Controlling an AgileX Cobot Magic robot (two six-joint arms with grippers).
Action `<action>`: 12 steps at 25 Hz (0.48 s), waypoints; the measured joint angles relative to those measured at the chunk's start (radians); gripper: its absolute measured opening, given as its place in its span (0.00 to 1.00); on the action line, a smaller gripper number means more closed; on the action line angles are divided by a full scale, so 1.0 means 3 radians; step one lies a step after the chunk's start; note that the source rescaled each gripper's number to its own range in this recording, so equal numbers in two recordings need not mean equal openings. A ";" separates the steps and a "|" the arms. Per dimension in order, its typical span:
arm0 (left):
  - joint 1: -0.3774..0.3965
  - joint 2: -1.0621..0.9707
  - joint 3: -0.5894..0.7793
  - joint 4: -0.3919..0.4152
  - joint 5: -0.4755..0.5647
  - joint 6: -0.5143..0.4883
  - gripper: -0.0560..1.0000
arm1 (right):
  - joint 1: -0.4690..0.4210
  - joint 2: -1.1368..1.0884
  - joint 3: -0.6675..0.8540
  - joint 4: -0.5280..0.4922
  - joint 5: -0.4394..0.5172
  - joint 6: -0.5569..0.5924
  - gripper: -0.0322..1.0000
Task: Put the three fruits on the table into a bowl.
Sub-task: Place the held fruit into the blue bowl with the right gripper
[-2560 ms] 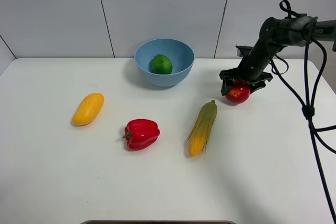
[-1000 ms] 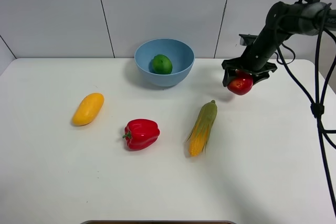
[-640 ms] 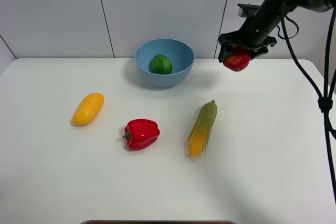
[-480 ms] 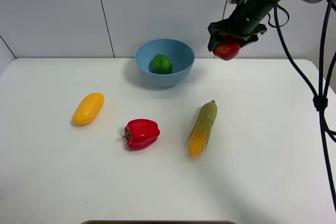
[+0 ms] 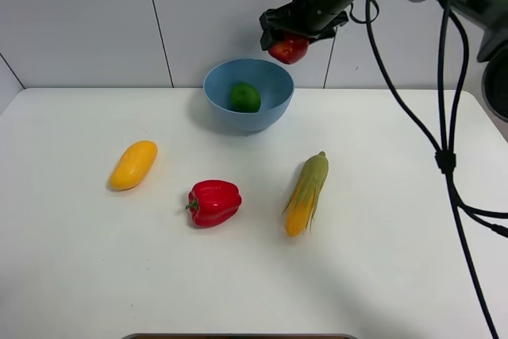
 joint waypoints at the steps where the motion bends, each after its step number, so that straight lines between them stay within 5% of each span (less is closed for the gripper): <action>1: 0.0000 0.0000 0.0000 0.0000 0.0000 0.0000 1.00 | 0.0028 0.0052 0.0000 0.0000 -0.0065 0.0000 0.39; 12: 0.0000 0.0000 0.0000 0.0000 0.0000 0.0000 1.00 | 0.0126 0.0363 -0.0003 -0.0014 -0.0279 0.0000 0.39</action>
